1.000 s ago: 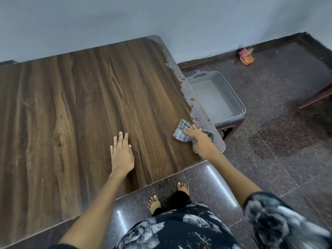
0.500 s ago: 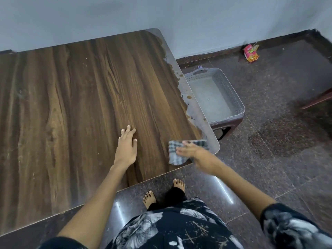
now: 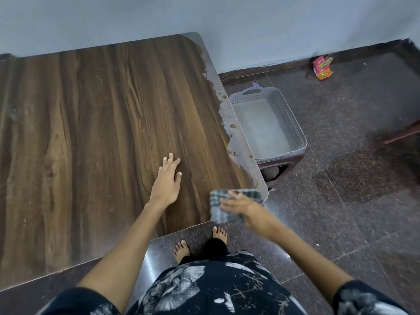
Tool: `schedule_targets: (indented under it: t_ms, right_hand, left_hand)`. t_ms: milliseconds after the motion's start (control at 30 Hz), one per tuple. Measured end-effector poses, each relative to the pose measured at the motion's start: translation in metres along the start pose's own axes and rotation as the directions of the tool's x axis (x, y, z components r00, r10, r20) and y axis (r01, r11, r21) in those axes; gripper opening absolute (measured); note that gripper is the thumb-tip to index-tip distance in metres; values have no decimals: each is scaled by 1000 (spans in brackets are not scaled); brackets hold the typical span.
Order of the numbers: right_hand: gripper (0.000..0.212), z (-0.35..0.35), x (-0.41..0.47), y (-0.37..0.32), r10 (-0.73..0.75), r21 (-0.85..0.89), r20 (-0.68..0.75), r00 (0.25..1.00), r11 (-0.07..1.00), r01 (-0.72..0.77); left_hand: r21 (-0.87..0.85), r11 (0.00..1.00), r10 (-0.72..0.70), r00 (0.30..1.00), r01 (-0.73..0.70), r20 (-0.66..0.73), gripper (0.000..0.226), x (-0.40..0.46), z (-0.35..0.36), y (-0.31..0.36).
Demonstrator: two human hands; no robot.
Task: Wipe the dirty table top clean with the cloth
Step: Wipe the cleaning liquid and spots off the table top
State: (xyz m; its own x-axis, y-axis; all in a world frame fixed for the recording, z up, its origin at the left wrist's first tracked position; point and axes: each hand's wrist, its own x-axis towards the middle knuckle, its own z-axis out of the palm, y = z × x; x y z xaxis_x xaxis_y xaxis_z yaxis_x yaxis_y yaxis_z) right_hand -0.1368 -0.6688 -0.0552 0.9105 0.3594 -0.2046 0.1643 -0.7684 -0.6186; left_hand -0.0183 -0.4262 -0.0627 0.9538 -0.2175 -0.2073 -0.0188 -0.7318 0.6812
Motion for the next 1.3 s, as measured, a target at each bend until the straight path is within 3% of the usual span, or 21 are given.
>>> schedule_targets:
  t_ms: [133,200,400,467,600,733,800,967,1100,1300]
  right_hand:
    - [52,-36,33,25,174,48,-204,963,985,-167]
    - [57,-28,55,17,223,58,-234,946,975,-216]
    - [67,-2,3,15,-82,30,22,996,996,81]
    - [65,-19,-13,33,-37,16,18,999,999,36]
    - [50,-50,24,61,111,86,-153,982,991,-99]
    - [63,-57,99,51,206,65,-218,954,978,-196]
    - [69,-48,116,31,175,71,-202,964,984,-164]
    - [69,-28,63,31,-125,15,28,992,992,124]
    - [64,-63,64,59,-14,42,-61,998,999,17]
    - [70,-83,182,52,177,9,-185,967,984,-178]
  left_hand:
    - [20,1000,-3,1000,3,4,45,4,4,6]
    - [25,1000,2,1000,-2,1,45,6,7,11]
    - [12,1000,14,1000,-15,13,45,18,17,27]
    - [14,1000,7,1000,-8,7,45,21,18,30]
    - [36,999,-14,1000,15,-12,45,24,20,36]
    - [49,998,-22,999,24,-26,45,28,23,41]
    - [46,999,-21,999,23,-24,46,32,23,43]
    - [20,999,-30,999,31,-42,45,45,25,47]
    - [3,999,-41,997,41,-63,45,53,29,47]
    - [26,998,-48,993,51,-106,45,57,31,49]
